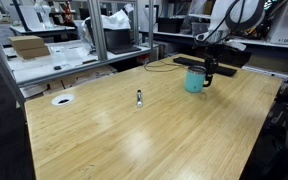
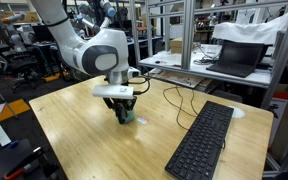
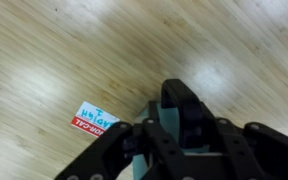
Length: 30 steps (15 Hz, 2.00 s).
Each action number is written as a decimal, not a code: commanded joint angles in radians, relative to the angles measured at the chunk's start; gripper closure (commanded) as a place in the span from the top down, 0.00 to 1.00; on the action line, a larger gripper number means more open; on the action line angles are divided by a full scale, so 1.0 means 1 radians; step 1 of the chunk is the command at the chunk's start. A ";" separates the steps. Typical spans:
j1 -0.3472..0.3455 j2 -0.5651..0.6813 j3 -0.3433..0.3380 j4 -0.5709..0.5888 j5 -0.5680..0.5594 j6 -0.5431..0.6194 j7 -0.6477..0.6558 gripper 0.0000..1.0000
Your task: Move the mug to the left
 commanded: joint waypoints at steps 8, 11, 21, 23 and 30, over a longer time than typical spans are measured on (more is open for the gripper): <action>-0.017 -0.030 0.058 0.010 -0.107 -0.010 0.013 0.05; -0.013 -0.049 0.093 -0.002 -0.167 -0.033 -0.051 0.05; 0.145 -0.235 0.187 -0.145 -0.293 -0.173 -0.235 0.05; 0.160 -0.220 0.157 -0.134 -0.363 -0.136 -0.289 0.05; 0.113 -0.074 0.160 -0.035 -0.347 -0.053 -0.578 0.05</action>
